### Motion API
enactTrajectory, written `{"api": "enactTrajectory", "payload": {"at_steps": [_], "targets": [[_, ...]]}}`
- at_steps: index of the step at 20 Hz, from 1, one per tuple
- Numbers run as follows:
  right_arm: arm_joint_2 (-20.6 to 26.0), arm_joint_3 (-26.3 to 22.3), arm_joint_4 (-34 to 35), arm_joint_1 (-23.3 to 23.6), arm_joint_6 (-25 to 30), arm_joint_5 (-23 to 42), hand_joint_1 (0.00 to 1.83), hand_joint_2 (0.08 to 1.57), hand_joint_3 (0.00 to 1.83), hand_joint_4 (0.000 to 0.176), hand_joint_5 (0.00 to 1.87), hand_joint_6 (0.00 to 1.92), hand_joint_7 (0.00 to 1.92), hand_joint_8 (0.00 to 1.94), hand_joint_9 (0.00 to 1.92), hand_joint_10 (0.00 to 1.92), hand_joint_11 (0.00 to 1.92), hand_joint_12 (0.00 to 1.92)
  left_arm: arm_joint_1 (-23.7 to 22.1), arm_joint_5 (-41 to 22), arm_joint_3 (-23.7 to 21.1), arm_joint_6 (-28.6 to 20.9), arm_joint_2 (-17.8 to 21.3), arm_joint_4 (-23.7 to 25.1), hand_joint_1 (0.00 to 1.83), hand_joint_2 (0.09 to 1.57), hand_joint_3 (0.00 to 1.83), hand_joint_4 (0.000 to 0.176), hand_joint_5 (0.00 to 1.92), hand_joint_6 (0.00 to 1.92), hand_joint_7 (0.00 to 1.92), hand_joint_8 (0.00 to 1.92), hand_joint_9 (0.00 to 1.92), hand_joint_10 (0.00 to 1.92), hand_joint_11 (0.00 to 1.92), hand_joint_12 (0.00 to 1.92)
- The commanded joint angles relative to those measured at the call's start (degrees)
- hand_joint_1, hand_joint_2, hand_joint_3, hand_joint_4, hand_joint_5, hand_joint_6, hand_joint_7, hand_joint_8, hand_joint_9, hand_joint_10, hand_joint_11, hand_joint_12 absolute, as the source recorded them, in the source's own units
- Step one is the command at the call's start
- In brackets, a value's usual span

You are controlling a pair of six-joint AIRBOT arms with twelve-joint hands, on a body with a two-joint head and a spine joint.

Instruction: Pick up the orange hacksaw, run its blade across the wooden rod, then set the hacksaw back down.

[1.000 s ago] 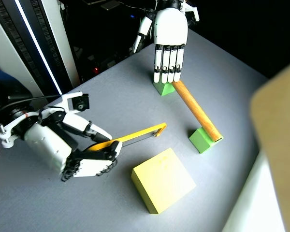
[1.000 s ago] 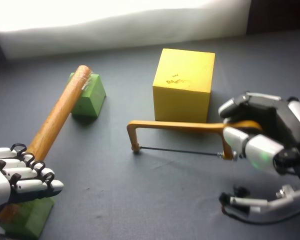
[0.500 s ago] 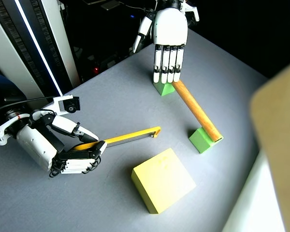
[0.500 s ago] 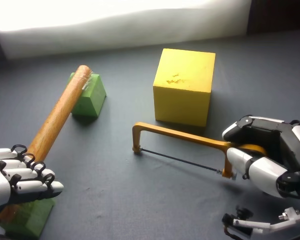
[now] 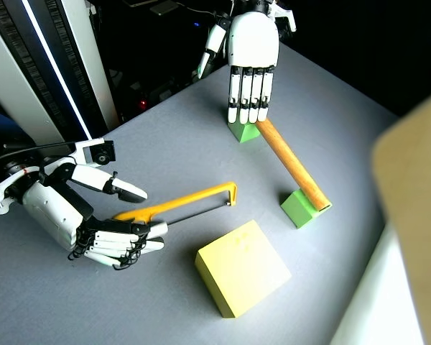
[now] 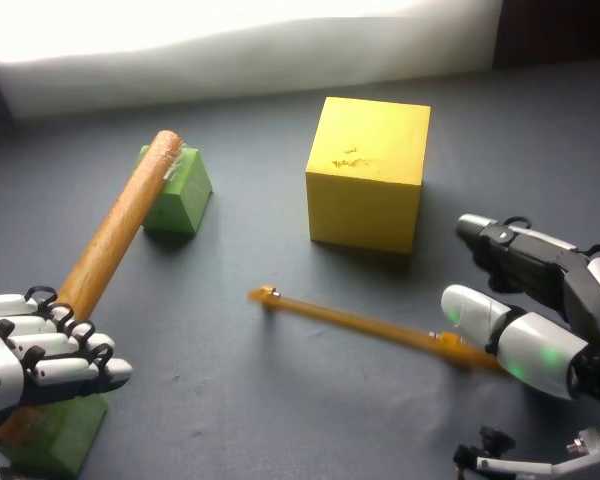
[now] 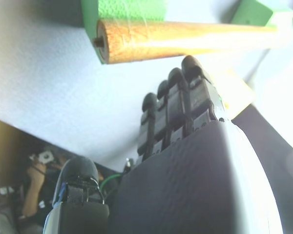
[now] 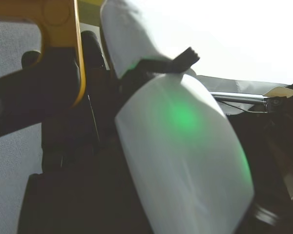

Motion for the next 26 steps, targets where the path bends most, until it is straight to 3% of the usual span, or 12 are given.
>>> {"api": "enactTrajectory", "payload": {"at_steps": [1,5,9,12,15,17,19,21,22,23,25,26], "targets": [[0.4,-0.2,-4.1,0.2,0.8,5.9,0.91,1.04,0.00,0.000,0.42,0.00,0.39,0.00,0.36,0.02,0.01,1.10,-0.6,-4.6,0.5,-0.1,0.1,-0.8,0.00,1.23,0.00,0.000,0.10,0.00,0.08,0.00,0.08,0.00,0.00,0.27],[0.6,-0.2,-4.3,0.4,0.8,6.2,0.85,1.00,0.00,0.000,0.32,0.00,0.30,0.00,0.26,0.00,0.00,0.86,-1.1,-8.4,3.0,-0.1,-0.7,-0.8,0.00,1.22,0.00,0.000,0.13,0.00,0.11,0.01,0.10,0.00,0.00,0.31],[2.7,0.2,-8.4,3.8,-1.7,3.3,0.55,0.95,0.00,0.000,0.06,0.00,0.05,0.00,0.05,0.00,0.00,0.18,1.0,-22.5,6.8,0.1,-1.7,-0.8,0.00,1.21,0.00,0.000,0.15,0.00,0.13,0.00,0.11,0.00,0.00,0.34],[5.6,3.0,-18.1,8.1,-1.7,-4.4,0.49,0.96,0.00,0.000,0.06,0.00,0.07,0.00,0.06,0.00,0.00,0.26,2.1,-33.3,9.8,0.6,-3.2,-0.8,0.00,1.22,0.00,0.000,0.14,0.00,0.12,0.00,0.11,0.00,0.00,0.28],[7.5,8.0,-33.7,13.1,0.9,-13.3,0.48,1.03,0.00,0.000,0.31,0.02,0.34,0.01,0.30,0.02,0.00,0.95,2.7,-40.7,11.2,0.6,-3.8,-0.8,0.03,1.23,0.00,0.000,0.18,0.01,0.17,0.00,0.14,0.00,0.00,0.38],[8.3,13.3,-54.5,17.8,8.9,-20.4,0.42,1.08,0.00,0.000,0.62,0.03,0.75,0.05,0.70,0.21,0.26,1.34,3.6,-46.1,12.2,0.6,-4.5,-0.7,0.11,1.22,0.00,0.001,0.27,0.00,0.30,0.00,0.31,0.00,0.03,0.75],[9.1,17.2,-72.3,22.7,16.8,-23.9,0.46,1.13,0.01,0.000,0.97,0.15,0.96,0.52,0.81,1.19,0.77,1.61,4.2,-50.1,12.5,0.3,-4.8,-0.2,0.17,1.25,0.00,0.000,0.60,0.02,0.59,0.02,0.69,0.08,0.33,0.95],[10.5,18.8,-81.6,25.4,18.8,-23.2,0.42,1.18,0.00,0.000,0.82,1.07,0.87,1.35,0.88,1.60,0.93,1.77,4.4,-52.9,12.4,-0.9,-4.8,0.7,0.29,1.25,0.00,0.000,0.81,0.03,0.86,0.06,0.92,0.16,0.52,1.12],[11.2,19.5,-86.0,26.1,19.1,-21.7,0.42,1.19,0.00,0.000,0.71,1.54,0.92,1.71,1.02,1.86,1.10,1.89,4.5,-53.7,12.4,-1.4,-4.8,1.4,0.39,1.26,0.00,0.000,0.96,0.07,1.00,0.13,0.88,0.60,0.58,1.31],[11.9,20.0,-91.2,26.8,21.0,-20.7,0.44,1.19,0.00,0.000,0.65,1.75,0.98,1.89,1.15,1.91,1.26,1.91,4.4,-54.8,12.6,-1.6,-4.9,3.0,0.42,1.28,0.00,0.000,1.00,0.20,0.95,0.47,0.78,1.09,0.60,1.50],[12.3,20.8,-99.4,27.9,23.4,-19.1,0.42,1.22,0.00,0.000,0.99,1.91,1.27,1.94,1.47,1.92,1.62,1.92,4.4,-56.9,13.1,-1.6,-5.2,4.9,0.58,1.28,0.00,0.000,0.80,1.45,0.88,1.62,0.91,1.78,0.88,1.87],[12.3,21.4,-103.5,29.0,23.5,-18.0,0.41,1.24,0.01,0.000,1.10,1.92,1.34,1.94,1.51,1.92,1.68,1.92,4.5,-57.4,13.1,-1.8,-5.3,5.2,0.65,1.26,0.00,0.000,0.81,1.82,0.93,1.86,1.00,1.89,1.02,1.91]]}}
